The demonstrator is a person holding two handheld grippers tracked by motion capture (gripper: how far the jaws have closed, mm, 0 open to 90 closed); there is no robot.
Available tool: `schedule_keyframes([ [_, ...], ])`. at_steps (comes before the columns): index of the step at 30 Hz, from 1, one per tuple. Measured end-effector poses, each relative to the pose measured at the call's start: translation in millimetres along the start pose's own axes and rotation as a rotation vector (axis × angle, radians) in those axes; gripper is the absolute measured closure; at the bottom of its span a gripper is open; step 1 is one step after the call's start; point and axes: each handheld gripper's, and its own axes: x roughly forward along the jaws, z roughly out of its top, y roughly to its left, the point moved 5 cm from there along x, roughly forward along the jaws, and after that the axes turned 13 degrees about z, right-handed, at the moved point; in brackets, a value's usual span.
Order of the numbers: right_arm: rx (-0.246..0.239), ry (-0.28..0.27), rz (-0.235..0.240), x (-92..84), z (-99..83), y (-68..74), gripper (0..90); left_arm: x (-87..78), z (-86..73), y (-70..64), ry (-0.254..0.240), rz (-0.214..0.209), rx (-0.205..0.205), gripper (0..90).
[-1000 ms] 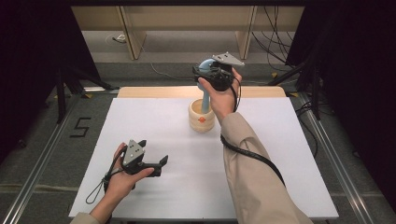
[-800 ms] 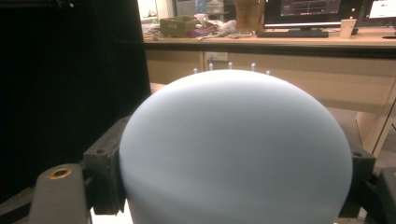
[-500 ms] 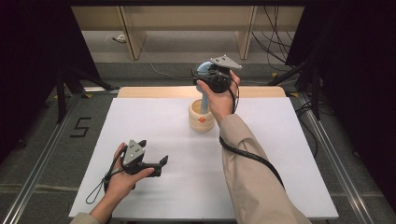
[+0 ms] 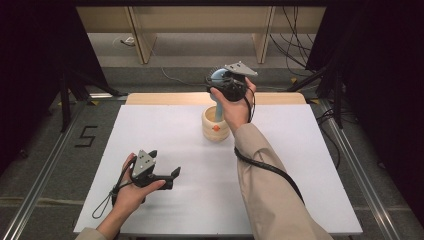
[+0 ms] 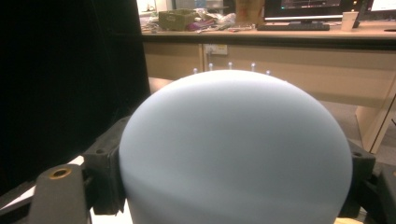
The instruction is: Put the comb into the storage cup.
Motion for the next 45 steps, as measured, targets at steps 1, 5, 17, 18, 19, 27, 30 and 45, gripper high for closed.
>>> schedule_keyframes([
  [1, 0.001, 0.000, 0.002, 0.6, -0.8, 0.0, 21.0, 0.0, 0.0, 0.1, 0.000, 0.000, 0.000, 0.2],
  [5, -0.004, 0.005, 0.000, 2.8, -3.8, 0.3, 20.9, 0.1, -0.3, 0.1, 0.001, -0.001, 0.000, 0.2],
  [17, -0.005, 0.012, -0.002, 5.3, -11.6, 0.2, 21.0, 0.3, -0.8, 0.5, 0.005, -0.002, 0.002, 0.2],
  [18, -0.005, 0.014, -0.004, 5.5, -12.6, 0.2, 21.0, 0.5, -1.0, 0.4, 0.005, -0.003, 0.002, 0.2],
  [19, -0.005, 0.015, -0.002, 5.9, -14.0, 0.4, 20.9, 0.5, -1.1, 0.4, 0.005, -0.003, 0.001, 0.2],
  [27, -0.005, 0.022, -0.002, 8.5, -21.5, 0.5, 21.0, 0.9, -1.4, 0.4, 0.006, -0.004, 0.001, 0.2],
  [30, 0.000, 0.020, -0.003, 8.8, -23.2, -0.1, 20.9, 1.0, -1.7, 0.3, 0.008, -0.006, 0.001, 0.2],
  [45, 0.011, 0.030, -0.004, 11.7, -31.1, -2.0, 20.9, 2.0, -2.6, -0.3, 0.008, -0.006, -0.001, 0.3],
])
